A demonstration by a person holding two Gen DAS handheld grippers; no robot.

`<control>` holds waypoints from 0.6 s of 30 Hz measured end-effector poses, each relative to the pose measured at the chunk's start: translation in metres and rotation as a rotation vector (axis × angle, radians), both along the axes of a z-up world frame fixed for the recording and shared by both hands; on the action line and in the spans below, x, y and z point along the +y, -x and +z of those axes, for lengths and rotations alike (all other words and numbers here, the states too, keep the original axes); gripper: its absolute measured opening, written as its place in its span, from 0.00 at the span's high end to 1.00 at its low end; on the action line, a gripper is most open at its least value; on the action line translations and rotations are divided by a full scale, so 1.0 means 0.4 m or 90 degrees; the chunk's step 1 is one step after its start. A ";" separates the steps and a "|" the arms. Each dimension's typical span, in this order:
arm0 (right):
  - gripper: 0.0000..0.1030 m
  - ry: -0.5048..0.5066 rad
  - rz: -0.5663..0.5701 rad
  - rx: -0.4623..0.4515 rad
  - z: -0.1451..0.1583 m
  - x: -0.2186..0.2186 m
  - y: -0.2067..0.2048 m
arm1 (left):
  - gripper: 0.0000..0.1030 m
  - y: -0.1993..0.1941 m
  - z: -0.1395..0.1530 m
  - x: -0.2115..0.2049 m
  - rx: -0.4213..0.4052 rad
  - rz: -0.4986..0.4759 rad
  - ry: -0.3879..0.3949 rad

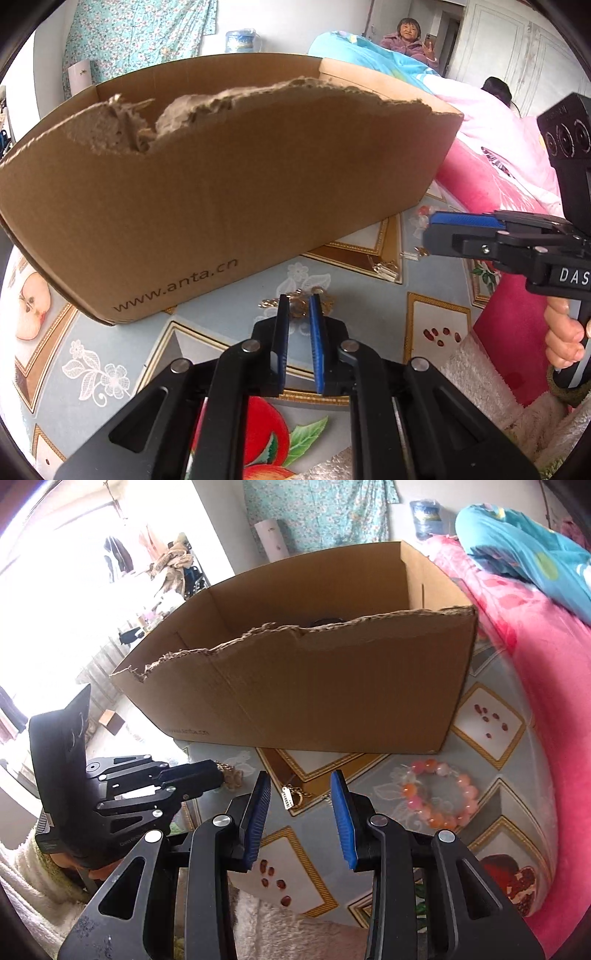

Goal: Organize jewelry

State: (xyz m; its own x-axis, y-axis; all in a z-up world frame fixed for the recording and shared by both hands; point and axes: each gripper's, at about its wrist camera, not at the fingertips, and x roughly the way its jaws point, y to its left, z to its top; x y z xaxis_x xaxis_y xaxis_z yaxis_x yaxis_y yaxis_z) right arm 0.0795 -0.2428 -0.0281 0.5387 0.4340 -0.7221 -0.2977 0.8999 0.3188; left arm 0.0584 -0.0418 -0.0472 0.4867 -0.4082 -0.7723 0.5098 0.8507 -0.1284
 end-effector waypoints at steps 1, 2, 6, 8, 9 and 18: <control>0.68 -0.001 0.005 -0.002 0.002 0.006 0.000 | 0.90 0.003 0.000 -0.001 0.001 -0.005 -0.001; 0.68 0.000 0.011 -0.004 0.000 0.012 -0.004 | 0.90 0.005 0.000 -0.001 0.000 -0.008 -0.004; 0.68 0.001 0.035 -0.005 0.000 0.039 -0.019 | 0.90 0.022 0.002 -0.001 -0.001 -0.016 -0.013; 0.68 0.004 0.053 -0.006 0.004 0.059 -0.015 | 0.90 0.029 0.002 0.002 0.001 -0.016 -0.012; 0.68 0.007 0.064 -0.008 0.005 0.069 -0.017 | 0.90 0.032 0.003 0.005 0.002 -0.014 -0.012; 0.68 0.044 0.123 -0.002 -0.016 0.135 -0.057 | 0.90 0.041 0.000 0.038 0.000 0.021 -0.004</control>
State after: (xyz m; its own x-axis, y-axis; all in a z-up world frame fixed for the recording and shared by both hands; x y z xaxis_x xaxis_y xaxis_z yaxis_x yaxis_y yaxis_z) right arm 0.1021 -0.1887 -0.0344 0.4526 0.4798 -0.7516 -0.4684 0.8452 0.2575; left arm 0.0418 -0.0265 -0.0474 0.4990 -0.3872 -0.7753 0.4818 0.8676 -0.1232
